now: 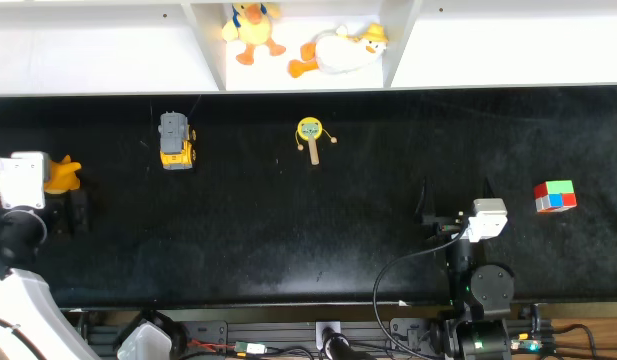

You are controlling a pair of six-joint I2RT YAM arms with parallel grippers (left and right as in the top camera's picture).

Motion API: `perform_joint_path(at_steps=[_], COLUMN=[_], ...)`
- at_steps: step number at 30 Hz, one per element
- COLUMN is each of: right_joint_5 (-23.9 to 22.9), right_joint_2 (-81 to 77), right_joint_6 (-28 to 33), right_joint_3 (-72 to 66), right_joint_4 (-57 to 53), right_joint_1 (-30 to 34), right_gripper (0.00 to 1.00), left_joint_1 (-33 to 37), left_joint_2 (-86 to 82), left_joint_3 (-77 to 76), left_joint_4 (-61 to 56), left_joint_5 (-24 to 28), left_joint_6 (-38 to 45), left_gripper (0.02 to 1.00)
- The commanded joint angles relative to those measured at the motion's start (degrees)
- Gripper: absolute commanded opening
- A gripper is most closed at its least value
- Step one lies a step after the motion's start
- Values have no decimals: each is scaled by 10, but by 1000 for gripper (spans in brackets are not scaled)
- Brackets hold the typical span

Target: Store Toys

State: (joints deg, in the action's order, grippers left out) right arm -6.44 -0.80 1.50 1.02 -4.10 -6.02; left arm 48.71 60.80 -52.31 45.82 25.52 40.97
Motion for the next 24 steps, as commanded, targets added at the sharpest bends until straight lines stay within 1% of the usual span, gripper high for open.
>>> perform_joint_path(at_steps=[1,6,9,13,16,20,24], right_joint_5=[-5,-5,-5,-5,-5,-5,-5], right_joint_2=[5,5,5,5,5,5,5], right_joint_6=[-2,-2,-2,-2,-2,-2,-2], right_joint_3=[-8,-8,-8,-8,-8,-8,-8], right_joint_4=[3,3,3,3,3,3,3], right_joint_1=[0,0,0,0,0,0,0], right_gripper=[996,996,993,996,996,996,993], left_joint_1=[47,82,83,83,82,82,80], left_joint_2=[21,56,73,102,130,160,176], left_joint_3=[-17,-17,-17,-17,-17,-17,-18], left_joint_4=[-32,-66,-64,-75,-91,-132,-154], left_joint_5=[21,27,41,47,60,60,75], left_joint_6=[70,70,70,70,65,35,33], left_gripper=[998,996,998,998,998,996,998])
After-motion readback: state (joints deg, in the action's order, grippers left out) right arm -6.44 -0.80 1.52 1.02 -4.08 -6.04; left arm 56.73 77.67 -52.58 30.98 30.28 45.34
